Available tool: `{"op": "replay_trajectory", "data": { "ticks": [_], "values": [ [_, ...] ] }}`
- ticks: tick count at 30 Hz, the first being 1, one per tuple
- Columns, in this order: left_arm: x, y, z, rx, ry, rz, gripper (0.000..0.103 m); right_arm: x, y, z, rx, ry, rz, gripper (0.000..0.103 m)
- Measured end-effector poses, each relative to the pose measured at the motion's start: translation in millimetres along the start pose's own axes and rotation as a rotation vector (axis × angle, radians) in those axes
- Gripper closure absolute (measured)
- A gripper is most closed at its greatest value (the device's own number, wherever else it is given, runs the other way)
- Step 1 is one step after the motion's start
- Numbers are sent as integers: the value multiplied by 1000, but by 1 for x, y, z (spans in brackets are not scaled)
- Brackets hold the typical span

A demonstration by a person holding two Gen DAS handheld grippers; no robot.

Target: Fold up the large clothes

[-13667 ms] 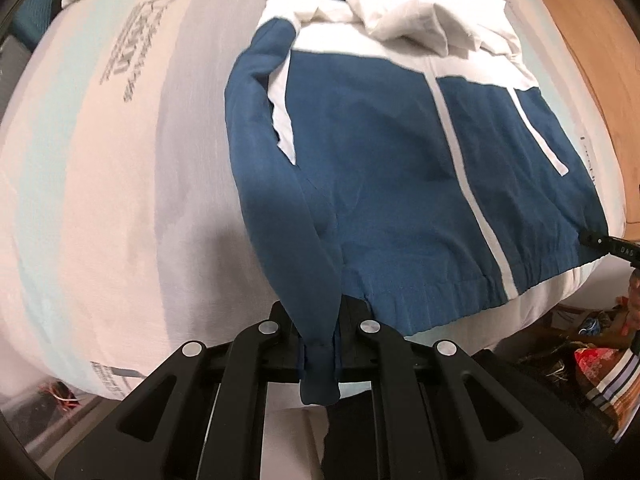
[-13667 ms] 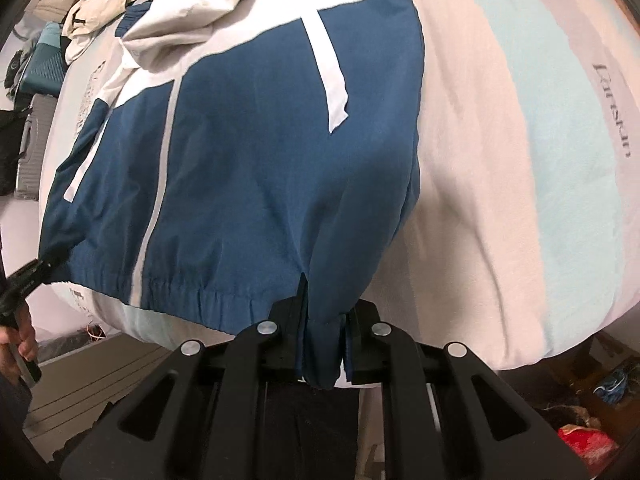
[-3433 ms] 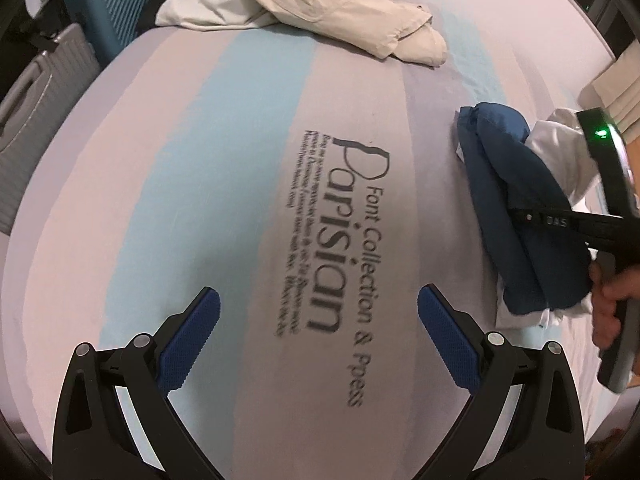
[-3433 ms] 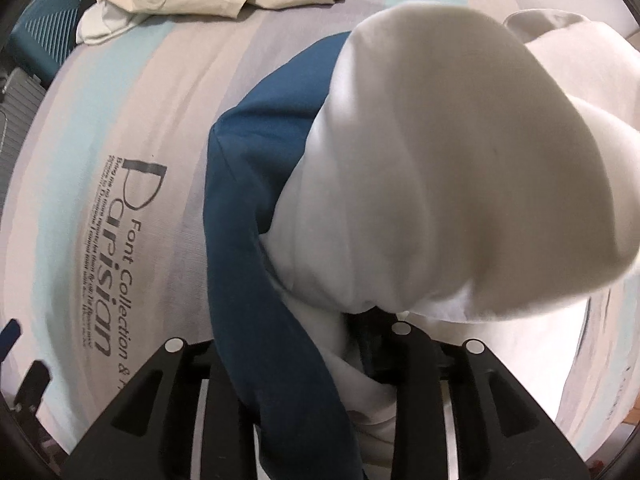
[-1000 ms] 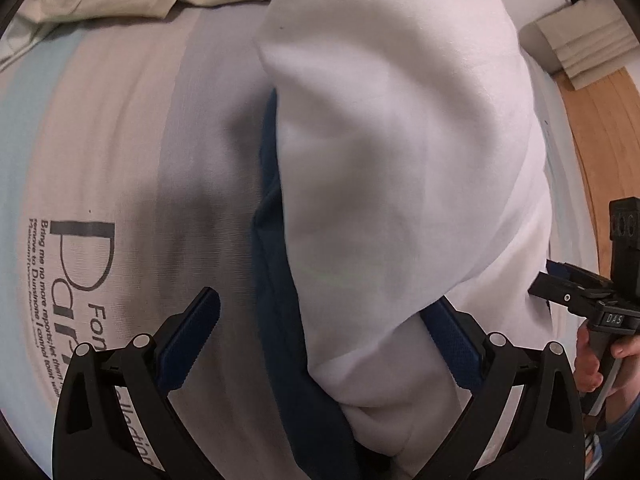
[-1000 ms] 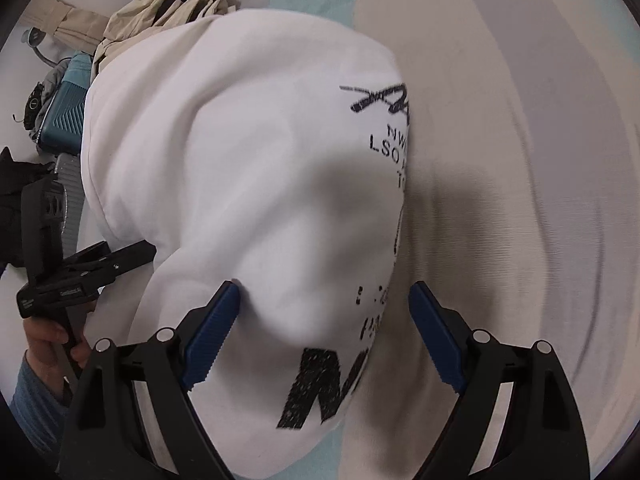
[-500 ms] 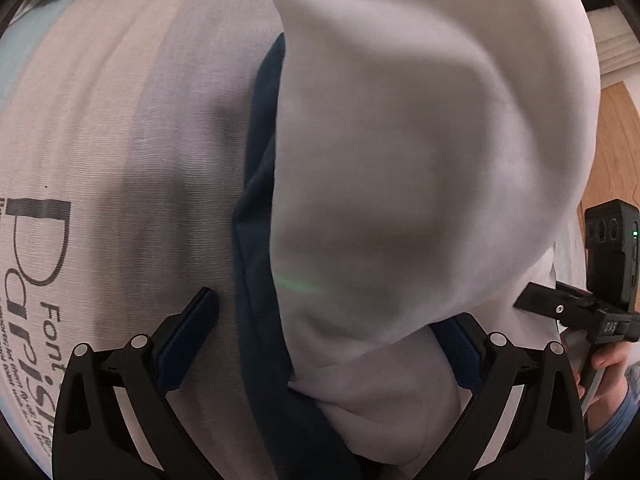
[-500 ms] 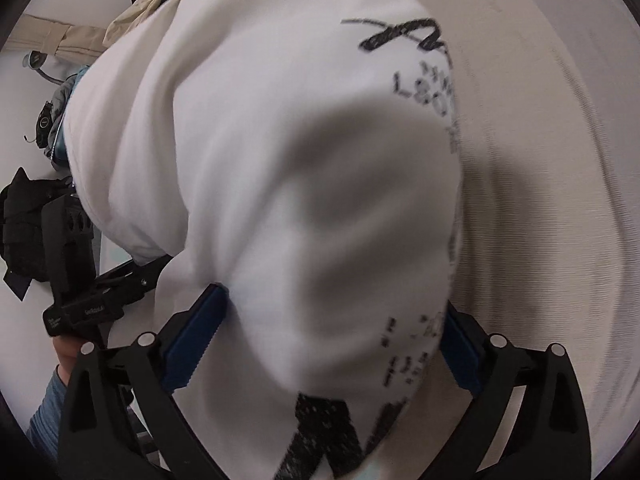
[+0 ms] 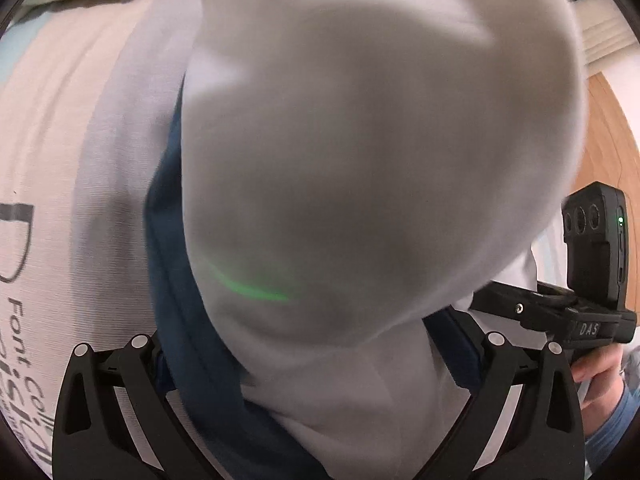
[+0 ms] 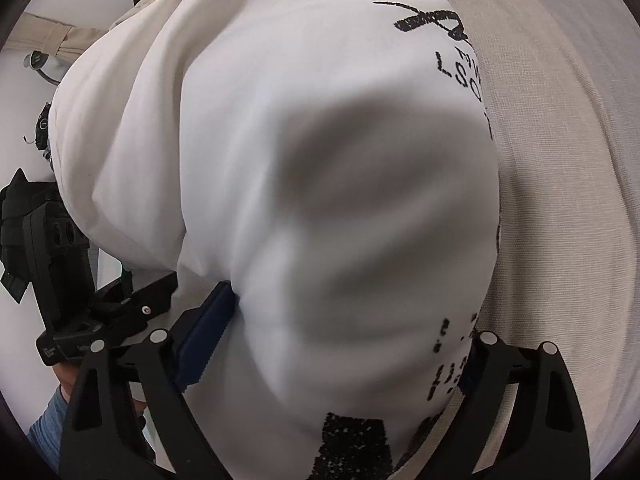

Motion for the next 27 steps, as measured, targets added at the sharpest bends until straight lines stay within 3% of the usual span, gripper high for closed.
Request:
{"op": "replay_trajectory", "data": {
  "ticks": [5,14,15,19,27],
  "values": [
    [-2,-2,3,-6,-6,15,8,-2,6,8,-5,-34,22,24],
    [5,-14,8,12,-17,-2,36,-2,9,18,15,-66,54,53],
    [-8,-28,3,18,-18,-1,41,-1,11,20,19,-70,64,57],
    [-7,-40,4,34,-18,-6,53,0,19,26,31,-86,80,64],
    [4,-55,27,82,-29,-47,58,-11,13,58,67,-141,115,73]
  ]
}}
Point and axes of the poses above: each gripper's, at about its wrist camera, not at the fingertips, and z roughly against the way its jaws point, y to its left, x to its top, the point moved 4 cm from there along -z, roughly the way its jaws point, and after that the axes turned 5 degrees about -x, right-handed, at the moved point
